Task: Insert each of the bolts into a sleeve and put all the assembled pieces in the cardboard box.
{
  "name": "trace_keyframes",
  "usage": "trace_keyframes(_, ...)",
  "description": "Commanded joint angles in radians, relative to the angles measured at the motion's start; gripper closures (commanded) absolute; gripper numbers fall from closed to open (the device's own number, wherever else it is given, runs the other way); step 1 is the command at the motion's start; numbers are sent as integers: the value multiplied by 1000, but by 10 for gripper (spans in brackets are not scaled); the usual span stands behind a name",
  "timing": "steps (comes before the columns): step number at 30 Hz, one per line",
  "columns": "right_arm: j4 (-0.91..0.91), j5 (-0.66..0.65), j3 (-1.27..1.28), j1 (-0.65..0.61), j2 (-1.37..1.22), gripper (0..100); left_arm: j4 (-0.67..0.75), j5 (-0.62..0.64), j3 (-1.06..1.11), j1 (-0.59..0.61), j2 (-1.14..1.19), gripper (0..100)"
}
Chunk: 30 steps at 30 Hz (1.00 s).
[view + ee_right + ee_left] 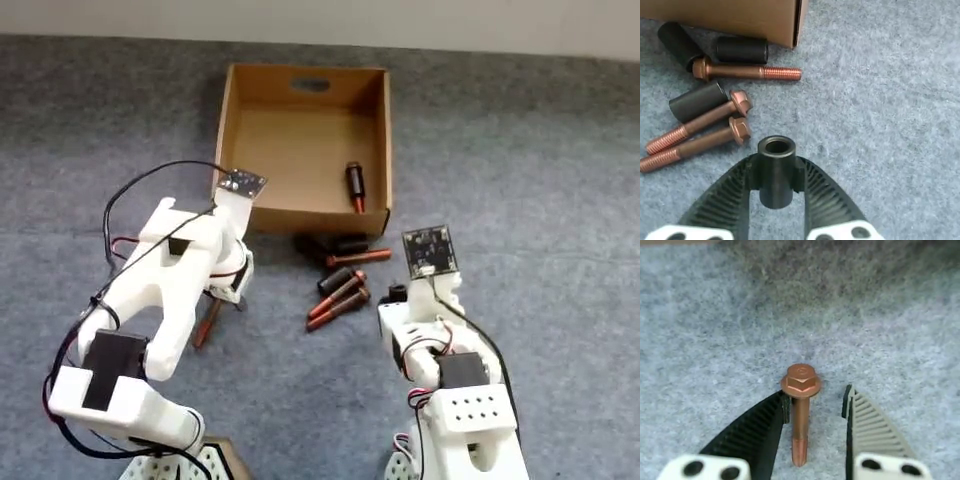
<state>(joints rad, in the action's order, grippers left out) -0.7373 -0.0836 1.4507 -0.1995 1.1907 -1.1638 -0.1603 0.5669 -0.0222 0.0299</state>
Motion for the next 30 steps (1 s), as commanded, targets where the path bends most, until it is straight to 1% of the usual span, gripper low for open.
trace_keyframes(1, 15, 2, -8, 10, 15, 992, -12, -34, -31, 48, -15, 809)
trace_keyframes(4, 15, 2, -8, 10, 15, 992, -12, -135, -33, 81, 47, 883)
trace_keyframes(6, 15, 2, -8, 10, 15, 992, -12, -153, -39, 84, 101, 939)
trace_keyframes(8, 15, 2, -8, 10, 15, 992, -12, -158, -39, 81, 140, 970)
trace_keyframes(16, 15, 2, -8, 10, 15, 992, -20, -153, -102, 50, 162, 873)
trace_keyframes(28, 15, 0, -8, 10, 15, 992, -11, -153, -128, 48, 171, 873)
trace_keyframes(30, 15, 0, -8, 10, 15, 992, 8, -153, -125, 48, 171, 874)
